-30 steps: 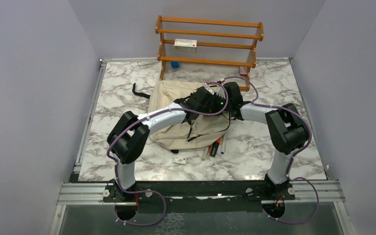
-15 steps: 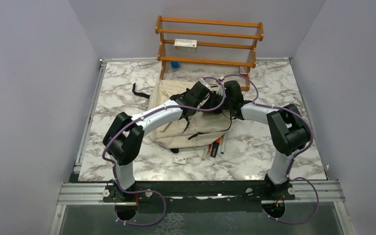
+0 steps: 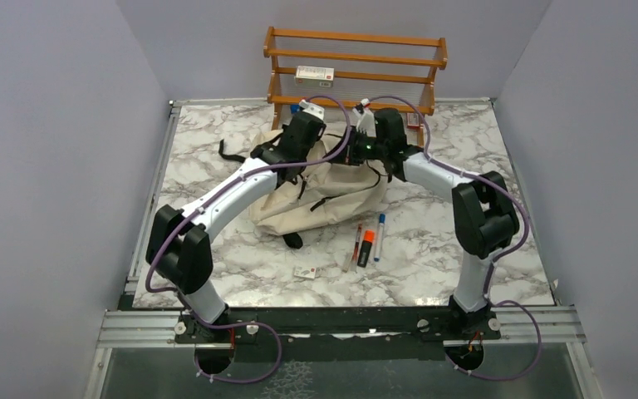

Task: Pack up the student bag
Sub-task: Unzip the student bag at the center of the board, then pick up the stationery from the center of the board.

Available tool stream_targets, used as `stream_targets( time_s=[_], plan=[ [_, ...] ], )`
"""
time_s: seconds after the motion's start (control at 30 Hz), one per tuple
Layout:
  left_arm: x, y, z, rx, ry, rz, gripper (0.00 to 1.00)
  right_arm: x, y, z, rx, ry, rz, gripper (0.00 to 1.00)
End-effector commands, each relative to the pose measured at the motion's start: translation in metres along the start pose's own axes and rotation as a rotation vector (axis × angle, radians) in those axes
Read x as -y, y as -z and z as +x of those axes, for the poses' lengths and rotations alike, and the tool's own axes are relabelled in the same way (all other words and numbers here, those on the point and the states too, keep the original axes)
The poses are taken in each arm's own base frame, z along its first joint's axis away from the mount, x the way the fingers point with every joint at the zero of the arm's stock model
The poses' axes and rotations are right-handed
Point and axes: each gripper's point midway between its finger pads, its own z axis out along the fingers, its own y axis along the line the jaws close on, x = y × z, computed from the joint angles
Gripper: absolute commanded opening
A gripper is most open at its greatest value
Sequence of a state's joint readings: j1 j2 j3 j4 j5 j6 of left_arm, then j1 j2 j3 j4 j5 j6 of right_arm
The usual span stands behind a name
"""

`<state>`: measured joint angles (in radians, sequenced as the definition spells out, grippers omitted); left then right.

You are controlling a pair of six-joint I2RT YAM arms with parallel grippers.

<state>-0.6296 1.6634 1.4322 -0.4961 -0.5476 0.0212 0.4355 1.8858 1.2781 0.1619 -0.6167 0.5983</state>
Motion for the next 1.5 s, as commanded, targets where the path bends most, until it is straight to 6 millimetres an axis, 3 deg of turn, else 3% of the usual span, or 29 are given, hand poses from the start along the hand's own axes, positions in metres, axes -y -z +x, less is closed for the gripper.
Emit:
stream_targets(
  time_s=[0.0,0.13,0.23,0.37,0.57,0.7,0.87,1.0,1.1,1.47],
  plan=[
    [-0.072,0.03,-0.045,0.139,0.198,-0.162,0.0,-0.015,-0.015,-0.028,-0.008,0.061,-0.082,0.02],
    [-0.095,0.031,-0.056,0.167,0.268,-0.177,0.0,-0.031,-0.021,-0.048,0.006,0.1,-0.122,0.06],
    [-0.105,0.029,-0.061,0.182,0.284,-0.177,0.0,-0.043,-0.014,-0.061,0.035,0.139,-0.126,0.17],
    [-0.112,0.026,-0.064,0.206,0.277,-0.155,0.0,-0.052,0.007,-0.064,0.075,0.195,-0.095,0.28],
    [-0.131,0.027,-0.077,0.247,0.282,-0.16,0.0,-0.052,0.055,-0.061,0.183,0.252,0.054,0.39],
    [-0.126,0.021,-0.075,0.243,0.289,-0.128,0.0,-0.023,0.092,-0.034,0.226,0.18,0.243,0.44],
    [-0.102,0.009,-0.064,0.222,0.321,-0.038,0.0,0.007,0.134,0.017,0.168,0.087,0.432,0.46],
    [-0.098,0.006,-0.063,0.222,0.346,-0.025,0.0,0.003,0.147,0.058,0.04,0.09,0.408,0.46],
    [-0.095,0.004,-0.065,0.226,0.354,-0.012,0.0,0.009,0.154,0.075,0.008,0.078,0.464,0.46],
    [-0.063,0.0,-0.046,0.2,0.381,0.131,0.0,0.077,0.182,0.132,-0.086,-0.085,0.828,0.53]
  ],
)
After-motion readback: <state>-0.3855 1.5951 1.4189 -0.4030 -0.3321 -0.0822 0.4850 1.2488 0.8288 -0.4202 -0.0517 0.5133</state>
